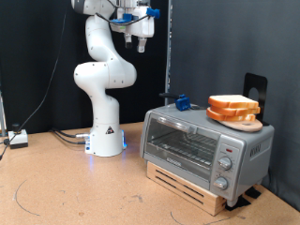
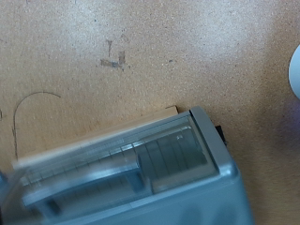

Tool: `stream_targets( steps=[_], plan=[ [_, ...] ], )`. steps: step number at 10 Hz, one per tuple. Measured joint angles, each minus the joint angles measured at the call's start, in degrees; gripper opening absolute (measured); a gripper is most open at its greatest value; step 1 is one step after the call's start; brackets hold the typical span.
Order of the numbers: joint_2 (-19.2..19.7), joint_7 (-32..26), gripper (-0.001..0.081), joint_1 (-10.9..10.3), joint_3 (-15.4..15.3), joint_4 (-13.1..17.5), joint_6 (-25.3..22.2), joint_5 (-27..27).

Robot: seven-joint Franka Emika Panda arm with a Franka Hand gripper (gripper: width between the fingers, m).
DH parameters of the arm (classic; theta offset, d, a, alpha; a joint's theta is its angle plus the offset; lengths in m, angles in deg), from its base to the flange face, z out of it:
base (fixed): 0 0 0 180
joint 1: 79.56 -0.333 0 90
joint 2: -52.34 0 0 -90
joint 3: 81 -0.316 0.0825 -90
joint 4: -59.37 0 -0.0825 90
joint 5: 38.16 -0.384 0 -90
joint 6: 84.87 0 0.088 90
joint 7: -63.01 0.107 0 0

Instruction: Make a piece of toast with the oven

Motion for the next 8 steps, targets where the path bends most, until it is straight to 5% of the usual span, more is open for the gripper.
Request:
stream_targets(
  steps=[4, 5, 8],
  plan=[
    [1.7, -22.0, 0.0807, -5.2, 0.1, 0.6, -3.1, 1.3],
    [1.6, -19.9, 0.0807, -4.8, 0.0, 0.6, -3.0, 0.9],
    [0.1, -36.4, 0.0807, -9.0, 2.3, 0.3, -1.7, -3.3]
  ],
)
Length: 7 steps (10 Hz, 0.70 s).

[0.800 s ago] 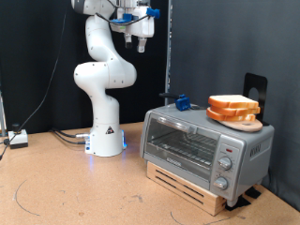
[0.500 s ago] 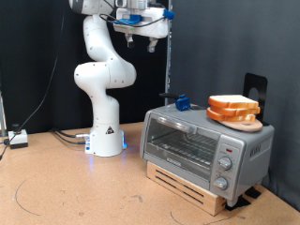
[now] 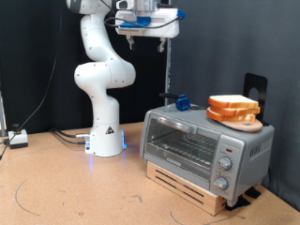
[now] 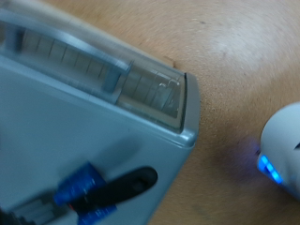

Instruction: Make a piece of toast with the oven

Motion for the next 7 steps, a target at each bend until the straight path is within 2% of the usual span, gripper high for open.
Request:
stream_targets(
  steps=[2, 3, 4, 6, 7],
  plan=[
    [0.4, -12.0, 0.0807, -2.5, 1.7, -0.4, 0.1, 0.5],
    [0.3, -10.3, 0.0807, -2.3, 1.5, -0.4, 0.1, 0.2],
    [0.2, -15.4, 0.0807, -3.0, 2.1, -0.4, -0.8, -0.7],
    [0.5, -29.1, 0.0807, -5.4, 5.0, -0.5, -2.5, 0.1],
    [1.5, -36.0, 0.0807, -6.0, 6.0, -0.9, -1.6, 3.1]
  ],
)
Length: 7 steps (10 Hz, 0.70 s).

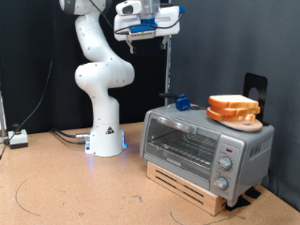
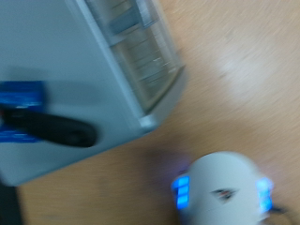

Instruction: Make a piece of toast with the oven

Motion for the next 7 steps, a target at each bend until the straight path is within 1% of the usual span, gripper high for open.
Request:
stream_targets(
  steps=[1, 2, 3, 4, 5, 6, 7],
  plan=[
    [2.0, -5.1, 0.0807, -0.9, 0.3, 0.0, 1.3, 1.9],
    [1.7, -3.4, 0.0807, -0.7, 0.3, 0.0, 1.2, 0.9],
    [1.2, -5.9, 0.0807, -0.9, 0.7, -0.3, 1.4, -0.5],
    [0.1, -9.6, 0.0807, -1.2, 1.3, -1.3, 4.4, -1.5],
    [-1.0, -12.5, 0.0807, -1.3, 1.7, -3.2, 9.3, -1.9],
    [-1.5, -14.5, 0.0807, -1.3, 1.7, -5.0, 13.5, -2.0],
    [-1.2, -15.2, 0.0807, -1.3, 1.7, -6.3, 16.4, -2.0]
  ],
)
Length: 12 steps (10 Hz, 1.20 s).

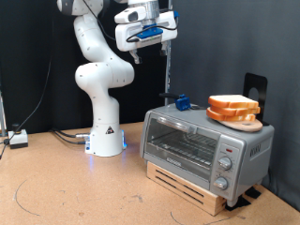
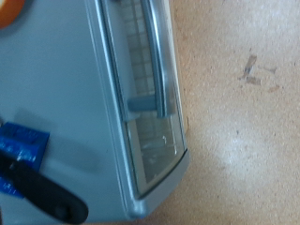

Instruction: Make a piece of toast with the oven

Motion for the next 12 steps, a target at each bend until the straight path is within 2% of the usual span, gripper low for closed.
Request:
stream_targets(
  steps=[5, 9, 12],
  plan=[
    [5.2, -1.8, 0.0807, -0.1, -0.3, -1.7, 6.5, -0.2],
    [7.0, -0.5, 0.0807, -0.1, -0.7, -1.6, 5.3, -0.2],
    [7.5, -7.8, 0.0807, -0.4, 0.7, -4.0, 8.7, -1.5]
  ],
)
